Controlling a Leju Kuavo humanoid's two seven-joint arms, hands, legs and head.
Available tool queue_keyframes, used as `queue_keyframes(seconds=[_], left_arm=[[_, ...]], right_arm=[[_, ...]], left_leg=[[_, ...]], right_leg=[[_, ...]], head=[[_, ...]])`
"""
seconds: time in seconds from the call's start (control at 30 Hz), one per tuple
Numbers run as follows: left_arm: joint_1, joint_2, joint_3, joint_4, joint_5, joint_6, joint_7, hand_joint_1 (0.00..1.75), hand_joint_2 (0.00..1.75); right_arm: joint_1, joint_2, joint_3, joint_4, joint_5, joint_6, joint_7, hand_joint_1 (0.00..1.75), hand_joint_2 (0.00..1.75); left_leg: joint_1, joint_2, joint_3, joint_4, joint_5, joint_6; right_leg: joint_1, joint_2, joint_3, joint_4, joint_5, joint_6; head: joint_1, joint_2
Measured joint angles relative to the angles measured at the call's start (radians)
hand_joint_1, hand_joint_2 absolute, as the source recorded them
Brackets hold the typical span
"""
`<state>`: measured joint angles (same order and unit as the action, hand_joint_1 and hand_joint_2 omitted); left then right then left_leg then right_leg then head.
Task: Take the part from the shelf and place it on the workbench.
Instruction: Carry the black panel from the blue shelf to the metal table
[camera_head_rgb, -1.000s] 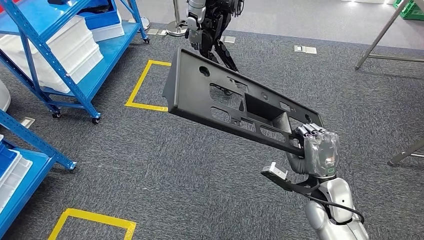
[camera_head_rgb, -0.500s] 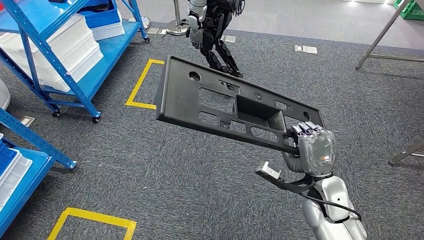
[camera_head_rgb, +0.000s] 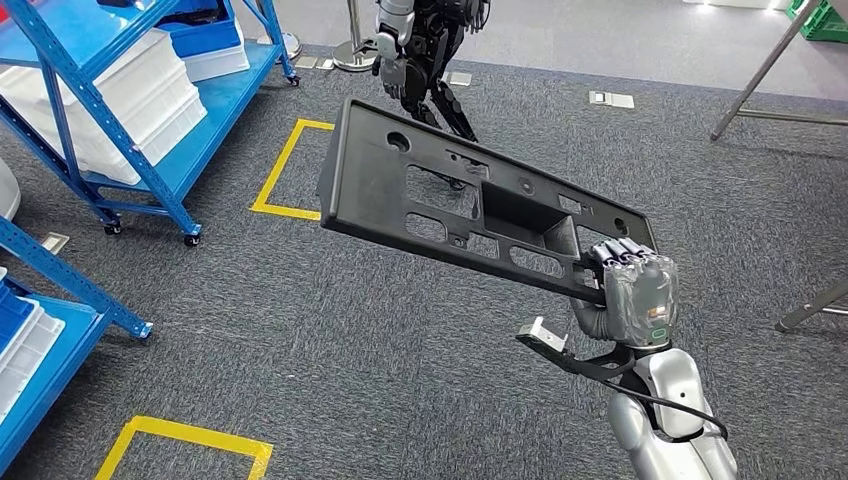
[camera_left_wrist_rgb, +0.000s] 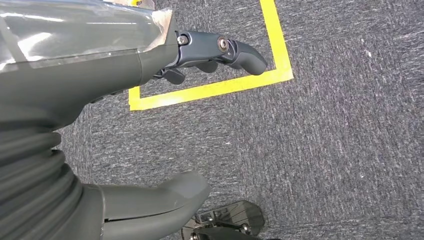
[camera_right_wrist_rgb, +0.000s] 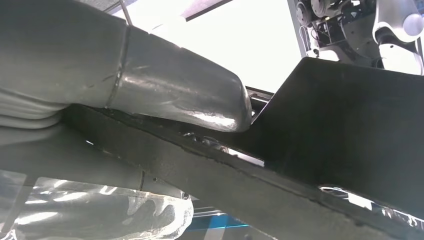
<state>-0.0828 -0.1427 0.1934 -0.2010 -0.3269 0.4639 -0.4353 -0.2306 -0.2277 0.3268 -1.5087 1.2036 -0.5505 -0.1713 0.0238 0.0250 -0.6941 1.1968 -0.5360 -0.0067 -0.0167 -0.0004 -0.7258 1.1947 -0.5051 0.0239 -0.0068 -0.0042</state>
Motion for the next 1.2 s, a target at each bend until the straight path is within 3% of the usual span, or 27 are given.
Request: queue_keyframes(seconds=[0.4, 0.83, 1.2], left_arm=[[-0.002, 0.001, 0.000, 0.000, -0.003, -0.002, -0.004, 0.00, 1.75], [-0.008, 0.001, 0.007, 0.000, -0.006, 0.006, -0.001, 0.00, 1.75], [0.004, -0.004, 0.011, 0.001, -0.008, 0.012, -0.001, 0.00, 1.75]], right_arm=[[-0.023, 0.002, -0.001, 0.009, 0.008, -0.002, -0.001, 1.75, 0.00], [-0.064, 0.017, 0.011, 0.080, -0.003, -0.046, -0.027, 1.75, 0.00], [-0.043, 0.013, 0.015, 0.055, -0.001, -0.019, -0.013, 1.75, 0.00]], left_leg=[[0.000, 0.000, 0.044, -0.044, 0.006, 0.004], [-0.001, -0.001, 0.046, -0.049, 0.007, 0.004], [-0.002, -0.001, 0.046, -0.049, 0.007, 0.005]], right_leg=[[0.001, 0.000, 0.045, -0.044, 0.004, 0.004], [0.001, 0.000, 0.048, -0.050, 0.004, 0.004], [0.001, 0.000, 0.048, -0.051, 0.004, 0.004]], head=[[0.000, 0.000], [0.000, 0.000], [0.000, 0.000]])
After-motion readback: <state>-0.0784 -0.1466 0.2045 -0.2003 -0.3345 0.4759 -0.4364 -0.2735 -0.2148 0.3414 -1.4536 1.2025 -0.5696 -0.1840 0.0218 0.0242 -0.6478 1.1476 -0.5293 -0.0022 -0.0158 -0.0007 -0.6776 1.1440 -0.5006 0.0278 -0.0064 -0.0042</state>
